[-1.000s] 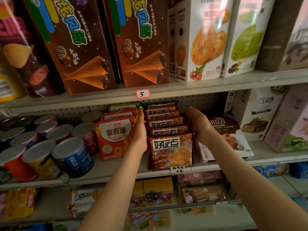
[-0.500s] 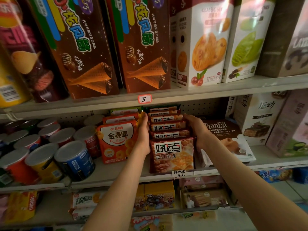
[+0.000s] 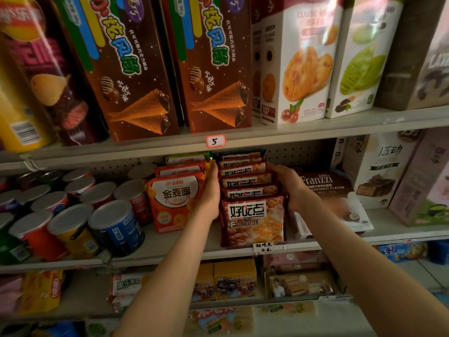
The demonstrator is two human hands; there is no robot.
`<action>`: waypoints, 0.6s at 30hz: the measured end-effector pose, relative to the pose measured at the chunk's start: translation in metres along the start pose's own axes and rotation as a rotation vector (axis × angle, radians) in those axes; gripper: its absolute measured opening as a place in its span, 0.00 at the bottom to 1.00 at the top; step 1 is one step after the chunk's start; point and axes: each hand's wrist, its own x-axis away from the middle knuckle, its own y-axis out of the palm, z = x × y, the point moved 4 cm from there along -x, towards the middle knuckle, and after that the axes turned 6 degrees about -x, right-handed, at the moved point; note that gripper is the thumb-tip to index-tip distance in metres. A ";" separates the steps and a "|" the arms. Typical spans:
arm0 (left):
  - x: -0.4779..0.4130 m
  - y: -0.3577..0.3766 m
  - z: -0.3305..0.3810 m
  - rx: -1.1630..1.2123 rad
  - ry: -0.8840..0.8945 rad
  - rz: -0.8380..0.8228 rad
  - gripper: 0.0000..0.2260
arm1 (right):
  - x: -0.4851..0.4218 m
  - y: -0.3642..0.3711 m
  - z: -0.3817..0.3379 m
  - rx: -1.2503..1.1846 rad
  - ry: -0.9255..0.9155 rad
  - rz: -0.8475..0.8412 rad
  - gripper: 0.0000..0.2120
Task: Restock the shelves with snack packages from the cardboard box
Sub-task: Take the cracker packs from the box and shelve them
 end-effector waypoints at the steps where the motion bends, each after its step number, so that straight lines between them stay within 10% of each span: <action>1: 0.001 -0.001 0.000 -0.019 -0.011 0.018 0.28 | 0.001 -0.001 0.000 -0.018 -0.001 0.001 0.18; 18: 0.042 -0.001 -0.046 0.046 -0.041 -0.026 0.28 | 0.028 -0.007 0.060 -0.268 -0.086 0.099 0.20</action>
